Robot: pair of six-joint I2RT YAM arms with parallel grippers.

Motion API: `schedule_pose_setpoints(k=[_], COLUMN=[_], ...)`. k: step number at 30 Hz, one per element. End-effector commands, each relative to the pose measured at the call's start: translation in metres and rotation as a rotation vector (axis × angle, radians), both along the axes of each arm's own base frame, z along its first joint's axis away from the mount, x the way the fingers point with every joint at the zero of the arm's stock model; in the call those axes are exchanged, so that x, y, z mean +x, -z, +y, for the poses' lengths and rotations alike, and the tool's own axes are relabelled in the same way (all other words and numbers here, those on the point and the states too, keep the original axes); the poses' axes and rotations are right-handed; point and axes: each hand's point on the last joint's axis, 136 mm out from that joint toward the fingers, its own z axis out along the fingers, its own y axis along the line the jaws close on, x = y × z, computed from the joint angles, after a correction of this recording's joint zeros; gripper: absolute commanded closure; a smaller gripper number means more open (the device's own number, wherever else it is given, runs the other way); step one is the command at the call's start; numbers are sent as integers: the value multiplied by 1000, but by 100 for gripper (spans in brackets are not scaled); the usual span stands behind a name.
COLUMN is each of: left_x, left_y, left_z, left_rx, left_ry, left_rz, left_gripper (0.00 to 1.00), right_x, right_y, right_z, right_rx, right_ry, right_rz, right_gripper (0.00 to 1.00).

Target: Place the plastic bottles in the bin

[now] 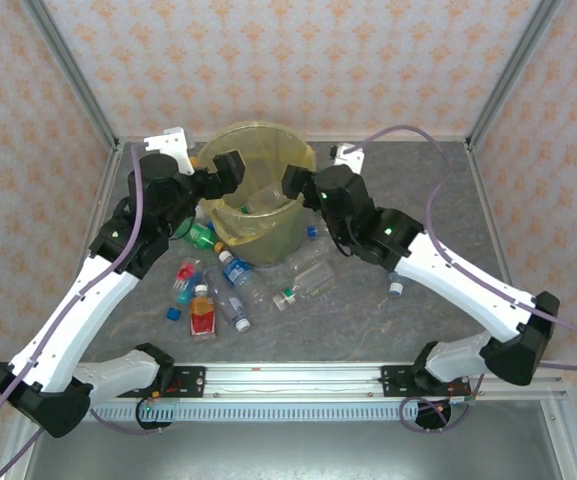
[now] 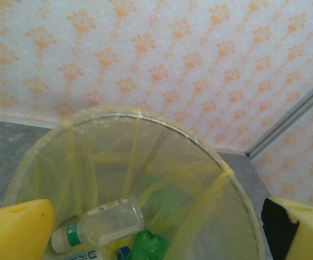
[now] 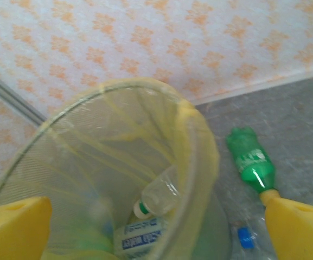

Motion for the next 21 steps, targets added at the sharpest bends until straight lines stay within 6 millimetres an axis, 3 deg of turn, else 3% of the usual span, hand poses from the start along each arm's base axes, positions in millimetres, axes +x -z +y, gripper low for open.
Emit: schedule_pose_setpoints(k=[1, 4, 8, 17, 21], left_x=[4, 7, 8, 7, 4], left_y=[-1, 0, 1, -4, -4], left_z=[-9, -11, -12, -17, -14], left_rx=[4, 4, 6, -9, -3], left_ry=[54, 54, 56, 85, 82], left_rz=[-1, 2, 3, -10, -10], left_gripper=[1, 1, 1, 1, 1], right_x=[-9, -22, -41, -67, -74], right_y=[21, 48, 93, 189, 222], right_z=[-34, -49, -51, -37, -26], right_rx=[77, 165, 272, 379, 357], right_ry=[114, 151, 144, 169, 176], right_rz=[64, 134, 249, 530, 626], right_gripper=[0, 0, 0, 0, 0])
